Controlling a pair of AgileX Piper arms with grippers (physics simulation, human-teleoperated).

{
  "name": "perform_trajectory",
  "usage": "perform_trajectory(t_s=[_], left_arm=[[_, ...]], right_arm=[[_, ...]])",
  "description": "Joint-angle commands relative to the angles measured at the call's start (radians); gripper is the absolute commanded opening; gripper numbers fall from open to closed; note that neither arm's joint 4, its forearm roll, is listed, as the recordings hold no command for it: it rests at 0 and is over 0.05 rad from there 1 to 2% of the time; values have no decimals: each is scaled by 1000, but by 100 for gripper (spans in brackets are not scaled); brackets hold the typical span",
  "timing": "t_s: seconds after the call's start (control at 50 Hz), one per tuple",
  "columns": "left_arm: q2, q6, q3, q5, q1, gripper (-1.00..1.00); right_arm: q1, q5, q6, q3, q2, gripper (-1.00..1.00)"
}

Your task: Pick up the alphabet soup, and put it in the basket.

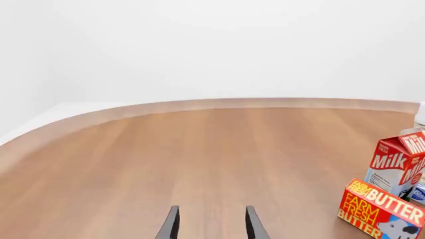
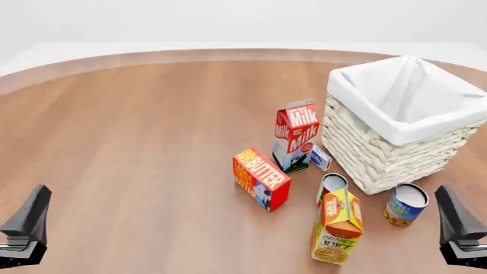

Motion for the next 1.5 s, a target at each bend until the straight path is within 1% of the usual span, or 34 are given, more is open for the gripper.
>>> perform_trajectory(t_s=[0.02,0.26,0.3,0.32,0.34,0.56,0.62,0.72,0.98,1.02,1.08,1.12,1.24,1.28,1.38,1.46,1.5], left_arm=[[0,0,0,0,0,100],[0,0,0,0,0,100],[0,0,0,0,0,100],[0,0,0,0,0,100],[0,0,0,0,0,100],[0,0,0,0,0,100],[0,0,0,0,0,100],[0,0,0,0,0,100],[0,0,0,0,0,100],[0,0,0,0,0,100],[0,0,0,0,0,100],[0,0,0,0,0,100],[0,0,0,0,0,100],[0,0,0,0,0,100],[0,0,0,0,0,100],[0,0,0,0,0,100],[0,0,0,0,0,100]], right_arm=[[-1,23,-23,-1,5,100],[-4,19,-34,-1,30,100],[-14,-10,-17,-1,86,100],[-14,-13,-17,-1,89,100],[-12,-40,-1,-1,144,100],[-43,-66,1,0,223,100],[-50,-63,-10,0,231,100],[-58,-66,-13,0,245,100],[-91,-103,-25,1,313,100],[-93,-92,-26,1,306,100],[-96,-104,-26,1,328,100],[-100,-76,-26,1,303,100],[-106,-68,-17,1,314,100],[-103,-93,-20,1,348,100],[-107,-118,-27,1,389,100],[-115,-198,-43,1,498,100],[-117,-216,-46,1,518,100]])
